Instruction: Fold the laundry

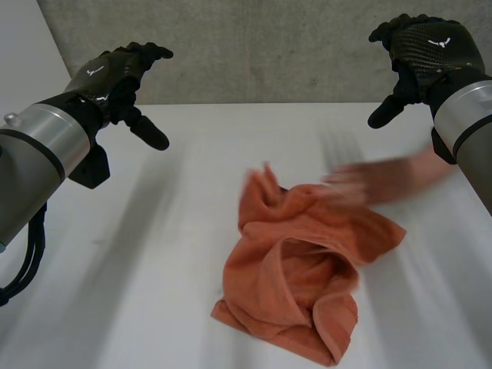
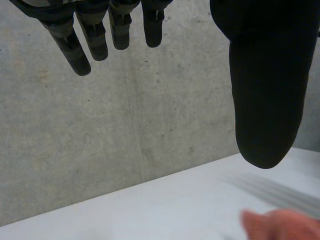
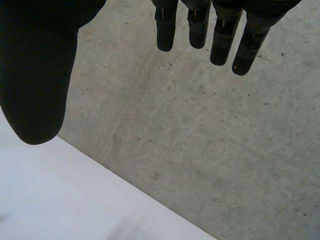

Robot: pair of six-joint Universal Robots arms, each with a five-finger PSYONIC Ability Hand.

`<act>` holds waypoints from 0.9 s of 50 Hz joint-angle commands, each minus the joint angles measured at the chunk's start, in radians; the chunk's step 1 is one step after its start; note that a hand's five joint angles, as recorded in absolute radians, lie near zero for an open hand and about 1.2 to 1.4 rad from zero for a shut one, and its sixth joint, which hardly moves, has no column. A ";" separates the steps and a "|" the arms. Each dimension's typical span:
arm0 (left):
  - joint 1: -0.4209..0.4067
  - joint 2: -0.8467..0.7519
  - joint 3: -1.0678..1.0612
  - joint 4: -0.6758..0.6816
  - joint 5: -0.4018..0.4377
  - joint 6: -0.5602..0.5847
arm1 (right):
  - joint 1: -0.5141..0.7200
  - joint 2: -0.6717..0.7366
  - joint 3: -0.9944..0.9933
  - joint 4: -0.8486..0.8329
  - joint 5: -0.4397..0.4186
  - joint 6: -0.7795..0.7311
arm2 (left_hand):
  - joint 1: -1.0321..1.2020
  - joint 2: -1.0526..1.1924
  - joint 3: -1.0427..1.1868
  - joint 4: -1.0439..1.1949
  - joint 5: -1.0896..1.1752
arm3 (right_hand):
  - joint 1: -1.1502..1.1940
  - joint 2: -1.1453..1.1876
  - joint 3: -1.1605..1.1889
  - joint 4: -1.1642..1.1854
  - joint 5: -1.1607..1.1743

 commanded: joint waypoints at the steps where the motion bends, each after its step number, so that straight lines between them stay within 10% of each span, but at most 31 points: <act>1: 0.002 -0.004 0.001 0.000 0.000 0.000 | 0.000 -0.006 0.006 0.000 0.000 0.000 | -0.007 0.010 0.009 0.007 -0.028 | -0.037 -0.045 -0.038 -0.058 -0.066; 18: -0.038 -0.034 -0.019 -0.023 -0.012 -0.015 | -0.003 0.009 -0.012 0.072 -0.034 -0.157 | 0.038 0.055 0.054 0.052 0.017 | -0.037 -0.045 -0.038 -0.058 -0.066; 33: -0.359 -0.105 -0.133 -0.026 -0.242 -0.262 | -0.049 0.138 0.116 0.333 -0.227 -0.352 | 0.094 0.111 0.110 0.107 0.072 | -0.037 -0.045 -0.038 -0.058 -0.066; 45: -0.564 -0.273 0.005 0.017 -0.369 -0.351 | -0.112 0.182 0.319 0.169 -0.325 -0.226 | 0.208 0.225 0.224 0.222 0.187 | -0.037 -0.045 -0.038 -0.058 -0.066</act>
